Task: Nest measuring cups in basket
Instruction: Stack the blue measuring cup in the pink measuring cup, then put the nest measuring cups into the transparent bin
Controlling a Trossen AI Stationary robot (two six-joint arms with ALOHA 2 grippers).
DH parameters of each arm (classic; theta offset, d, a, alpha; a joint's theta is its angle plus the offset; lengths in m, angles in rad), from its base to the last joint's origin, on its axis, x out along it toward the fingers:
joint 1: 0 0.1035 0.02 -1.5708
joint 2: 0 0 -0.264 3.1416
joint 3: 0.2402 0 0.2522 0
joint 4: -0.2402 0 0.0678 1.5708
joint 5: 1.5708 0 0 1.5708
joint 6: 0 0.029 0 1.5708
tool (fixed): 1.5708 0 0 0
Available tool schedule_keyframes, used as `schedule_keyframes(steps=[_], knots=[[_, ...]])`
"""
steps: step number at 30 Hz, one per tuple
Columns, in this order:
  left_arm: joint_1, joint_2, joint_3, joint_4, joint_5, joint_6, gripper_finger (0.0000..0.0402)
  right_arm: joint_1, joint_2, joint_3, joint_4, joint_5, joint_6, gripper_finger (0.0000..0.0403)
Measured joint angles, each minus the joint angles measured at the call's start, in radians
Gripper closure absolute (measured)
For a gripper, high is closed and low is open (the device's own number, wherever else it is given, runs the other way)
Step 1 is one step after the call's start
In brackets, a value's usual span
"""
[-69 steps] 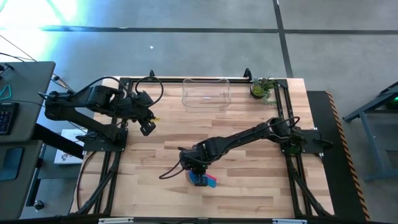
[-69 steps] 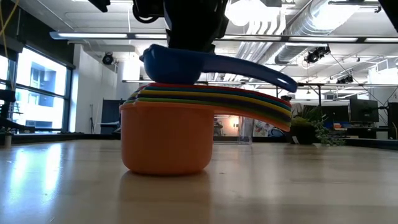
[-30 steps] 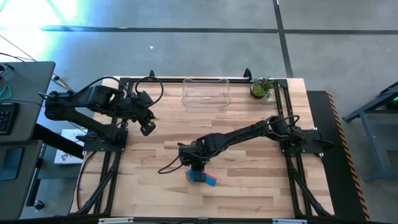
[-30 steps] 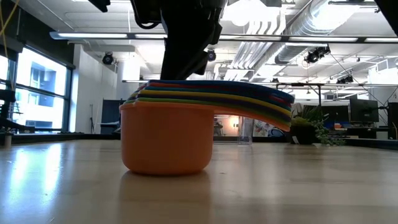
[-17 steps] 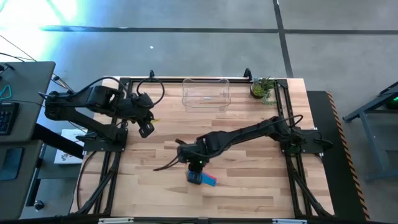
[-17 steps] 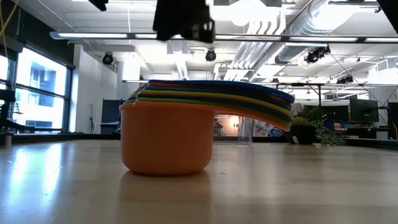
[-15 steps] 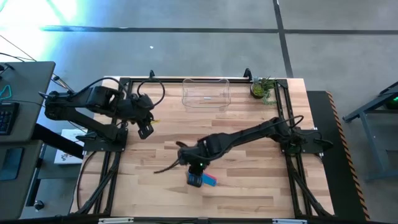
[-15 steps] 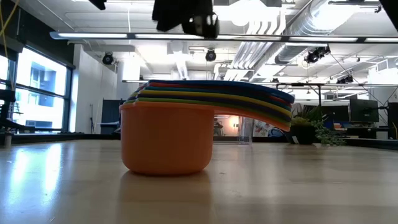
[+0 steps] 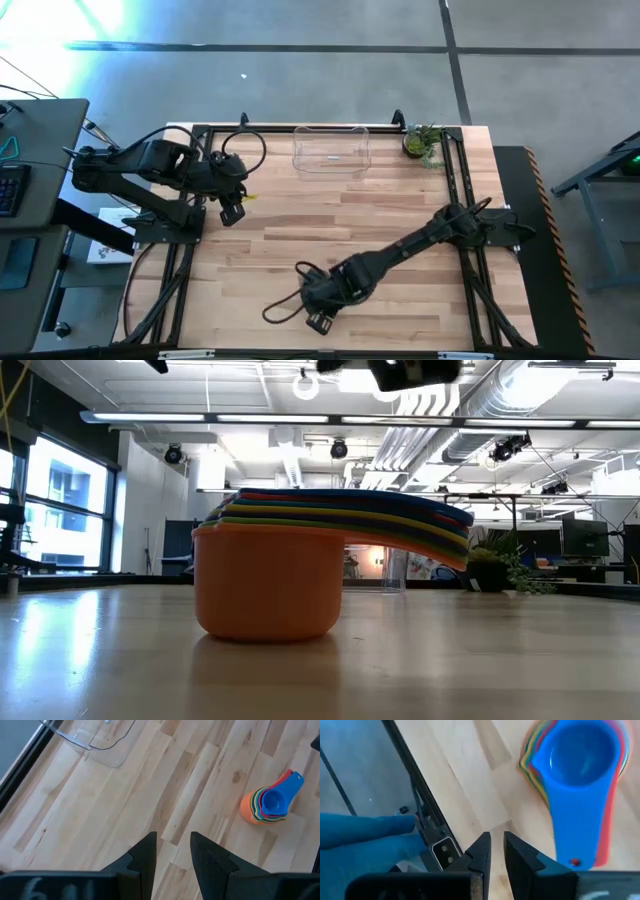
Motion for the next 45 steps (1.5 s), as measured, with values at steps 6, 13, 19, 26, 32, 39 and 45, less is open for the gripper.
schedule_keyframes(steps=[6,13,19,26,32,39,45], knots=[[0.0,0.0,0.0,0.0,0.0,0.007,0.0291,0.03,0.002,-0.075,0.064,0.0,0.118,0.0359],[0.0,0.0,0.0,0.001,0.0,0.007,0.0291,0.033,0.008,-0.121,0.058,-0.005,0.164,0.0359],[0.0,0.0,0.0,0.001,0.0,0.008,0.0291,0.018,0.015,-0.122,0.033,-0.019,0.162,0.0359],[0.0,0.0,0.0,0.002,0.0,0.007,0.0291,-0.003,0.015,-0.122,-0.023,-0.005,0.161,0.0359],[0.001,0.0,0.0,0.002,0.0,0.007,0.0291,-0.012,0.015,-0.122,-0.071,-0.001,0.159,0.0359],[0.001,0.0,0.0,0.003,-0.001,0.007,0.0291,-0.013,0.015,-0.096,-0.064,-0.01,0.142,0.0359],[0.001,0.0,0.0,0.003,-0.001,0.007,0.0291,-0.023,0.015,-0.015,-0.077,-0.008,0.104,0.0359]])
